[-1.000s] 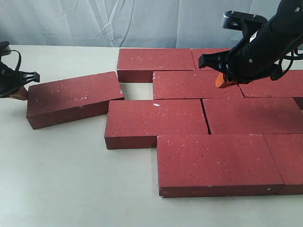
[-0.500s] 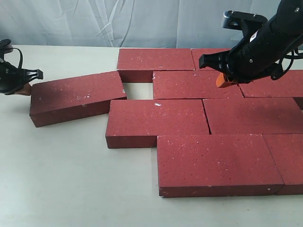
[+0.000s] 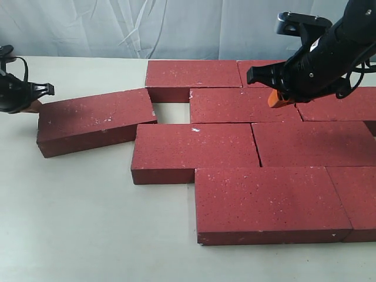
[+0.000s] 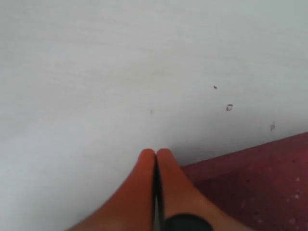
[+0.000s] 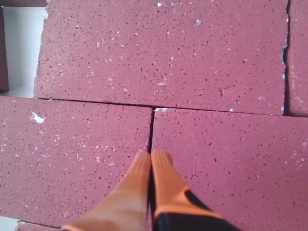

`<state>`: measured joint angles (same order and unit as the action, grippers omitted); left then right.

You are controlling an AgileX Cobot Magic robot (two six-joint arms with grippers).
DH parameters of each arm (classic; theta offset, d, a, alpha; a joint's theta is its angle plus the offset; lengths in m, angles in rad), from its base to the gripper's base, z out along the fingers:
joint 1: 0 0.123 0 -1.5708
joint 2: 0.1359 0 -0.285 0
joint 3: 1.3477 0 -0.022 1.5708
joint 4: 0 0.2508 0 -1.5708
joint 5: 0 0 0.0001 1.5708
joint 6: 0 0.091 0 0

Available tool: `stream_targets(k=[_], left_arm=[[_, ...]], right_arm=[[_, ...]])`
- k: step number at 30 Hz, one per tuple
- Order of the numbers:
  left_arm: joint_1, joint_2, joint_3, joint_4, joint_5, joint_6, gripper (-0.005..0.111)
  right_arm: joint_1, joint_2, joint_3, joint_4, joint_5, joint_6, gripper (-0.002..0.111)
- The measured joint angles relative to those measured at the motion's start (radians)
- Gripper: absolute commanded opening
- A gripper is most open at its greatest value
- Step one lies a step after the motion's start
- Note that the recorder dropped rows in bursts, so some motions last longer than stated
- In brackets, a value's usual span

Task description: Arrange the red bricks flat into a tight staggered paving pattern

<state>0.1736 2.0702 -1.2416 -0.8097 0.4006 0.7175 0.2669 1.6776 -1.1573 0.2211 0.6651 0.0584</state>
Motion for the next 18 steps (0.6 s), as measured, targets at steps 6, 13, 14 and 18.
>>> stream_targets(k=[6, 13, 14, 18], left_arm=[[0.0, 0.0, -0.002, -0.234, -0.016, 0.216, 0.0], [0.0, 0.001, -0.002, -0.363, -0.023, 0.357, 0.0], [0.0, 0.001, -0.002, -0.365, -0.026, 0.359, 0.0], [0.002, 0.001, -0.002, -0.361, -0.046, 0.365, 0.0]], right_arm=[[0.0, 0.0, 0.0, -0.001, 0.0, 0.0, -0.001], [0.0, 0.0, 0.0, -0.001, 0.0, 0.0, -0.001], [0.0, 0.0, 0.0, -0.001, 0.0, 0.0, -0.001], [0.0, 0.0, 0.0, -0.001, 0.0, 0.0, -0.001]])
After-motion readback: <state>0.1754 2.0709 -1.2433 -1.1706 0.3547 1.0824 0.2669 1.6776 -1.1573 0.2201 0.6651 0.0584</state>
